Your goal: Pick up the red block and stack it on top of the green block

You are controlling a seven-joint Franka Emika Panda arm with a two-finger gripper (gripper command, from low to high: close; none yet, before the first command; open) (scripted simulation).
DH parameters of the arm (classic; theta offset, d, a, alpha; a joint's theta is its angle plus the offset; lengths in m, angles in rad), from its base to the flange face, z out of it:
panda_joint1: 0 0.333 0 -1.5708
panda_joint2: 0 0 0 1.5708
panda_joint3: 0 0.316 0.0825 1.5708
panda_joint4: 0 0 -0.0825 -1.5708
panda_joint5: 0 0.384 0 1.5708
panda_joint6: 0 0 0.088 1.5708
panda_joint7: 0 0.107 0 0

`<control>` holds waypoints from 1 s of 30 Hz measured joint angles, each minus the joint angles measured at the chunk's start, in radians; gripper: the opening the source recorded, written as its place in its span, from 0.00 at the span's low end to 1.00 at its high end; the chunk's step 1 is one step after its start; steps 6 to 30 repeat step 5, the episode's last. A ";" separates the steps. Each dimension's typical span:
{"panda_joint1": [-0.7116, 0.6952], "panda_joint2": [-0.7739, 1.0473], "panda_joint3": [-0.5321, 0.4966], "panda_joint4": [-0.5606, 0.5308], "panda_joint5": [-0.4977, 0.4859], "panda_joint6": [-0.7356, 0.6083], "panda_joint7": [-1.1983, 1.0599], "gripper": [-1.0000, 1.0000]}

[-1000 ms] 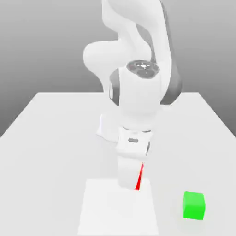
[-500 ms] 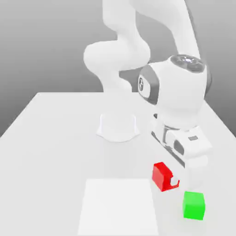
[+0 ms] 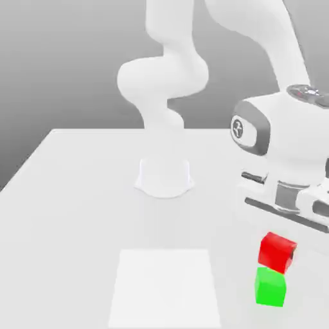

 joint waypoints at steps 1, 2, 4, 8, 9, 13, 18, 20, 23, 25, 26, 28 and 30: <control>-0.002 0.023 0.001 0.001 0.004 0.021 -0.003 0.00; -0.003 0.042 0.002 0.001 0.007 0.036 -0.005 1.00; -0.003 0.042 0.002 0.001 0.007 0.036 -0.005 1.00; -0.003 0.042 0.002 0.001 0.007 0.036 -0.005 1.00; -0.003 0.042 0.002 0.001 0.007 0.036 -0.005 1.00; -0.003 0.042 0.002 0.001 0.007 0.036 -0.005 1.00; -0.003 0.042 0.002 0.001 0.007 0.036 -0.005 1.00; -0.003 0.042 0.002 0.001 0.007 0.036 -0.005 1.00; -0.003 0.042 0.002 0.001 0.007 0.036 -0.005 1.00; -0.003 0.042 0.002 0.001 0.007 0.036 -0.005 1.00; -0.003 0.042 0.002 0.001 0.007 0.036 -0.005 1.00; -0.003 0.042 0.002 0.001 0.007 0.036 -0.005 1.00; -0.003 0.042 0.002 0.001 0.007 0.036 -0.005 1.00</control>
